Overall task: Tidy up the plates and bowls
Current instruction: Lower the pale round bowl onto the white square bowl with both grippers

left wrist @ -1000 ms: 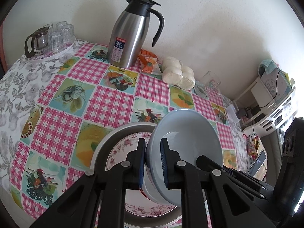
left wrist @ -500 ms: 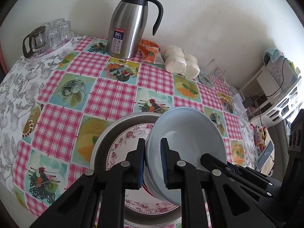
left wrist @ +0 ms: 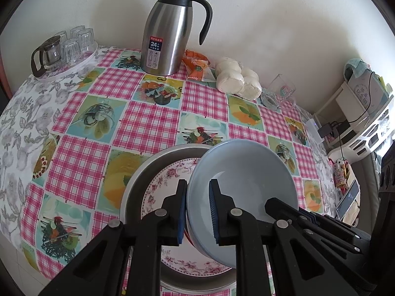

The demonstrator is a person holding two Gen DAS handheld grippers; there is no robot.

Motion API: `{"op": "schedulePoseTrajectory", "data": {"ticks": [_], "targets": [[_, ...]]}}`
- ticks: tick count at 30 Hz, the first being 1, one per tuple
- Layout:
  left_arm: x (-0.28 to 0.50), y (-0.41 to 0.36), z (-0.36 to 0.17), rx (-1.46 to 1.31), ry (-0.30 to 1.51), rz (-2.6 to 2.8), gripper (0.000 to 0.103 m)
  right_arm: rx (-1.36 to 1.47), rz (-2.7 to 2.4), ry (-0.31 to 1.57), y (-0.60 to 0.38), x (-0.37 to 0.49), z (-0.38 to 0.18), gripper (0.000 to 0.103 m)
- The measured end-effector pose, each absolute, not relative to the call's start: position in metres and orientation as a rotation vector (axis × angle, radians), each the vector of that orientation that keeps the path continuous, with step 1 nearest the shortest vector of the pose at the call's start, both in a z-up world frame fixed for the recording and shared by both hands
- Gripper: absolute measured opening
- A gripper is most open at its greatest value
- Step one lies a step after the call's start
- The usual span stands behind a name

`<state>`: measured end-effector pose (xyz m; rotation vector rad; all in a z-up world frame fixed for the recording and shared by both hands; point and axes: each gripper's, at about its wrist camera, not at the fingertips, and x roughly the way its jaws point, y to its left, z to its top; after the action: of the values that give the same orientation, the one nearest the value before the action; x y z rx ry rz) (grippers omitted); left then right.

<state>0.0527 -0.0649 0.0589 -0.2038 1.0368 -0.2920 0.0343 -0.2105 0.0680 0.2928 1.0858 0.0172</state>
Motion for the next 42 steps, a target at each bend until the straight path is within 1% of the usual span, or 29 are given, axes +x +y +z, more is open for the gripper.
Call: {"op": "schedulePoseTrajectory", "data": {"ticks": [7, 20, 27, 30, 37, 40, 42], "targets": [[0.051, -0.065, 0.061, -0.207, 1.025, -0.31, 0.017, 0.282, -0.013, 1.063, -0.218, 0.03, 0.073, 0.016], [0.05, -0.068, 0.065, -0.205, 1.012, -0.317, 0.017, 0.308, 0.002, 1.028, -0.231, 0.028, 0.076, 0.016], [0.048, -0.069, 0.068, -0.207, 1.0, -0.323, 0.017, 0.308, 0.014, 1.045, -0.232, 0.03, 0.066, 0.016], [0.047, -0.069, 0.07, -0.204, 0.994, -0.32, 0.017, 0.296, 0.02, 1.061, -0.228, 0.031, 0.061, 0.014], [0.045, -0.069, 0.073, -0.208, 0.986, -0.322, 0.018, 0.31, 0.027, 1.068, -0.229, 0.029, 0.062, 0.014], [0.042, -0.071, 0.079, -0.272, 0.969, -0.422, 0.018, 0.325, 0.057, 1.058, -0.228, 0.026, 0.066, 0.015], [0.039, -0.078, 0.082, -0.236, 0.956, -0.417, 0.018, 0.314, 0.066, 1.048, -0.224, 0.026, 0.07, 0.016]]}}
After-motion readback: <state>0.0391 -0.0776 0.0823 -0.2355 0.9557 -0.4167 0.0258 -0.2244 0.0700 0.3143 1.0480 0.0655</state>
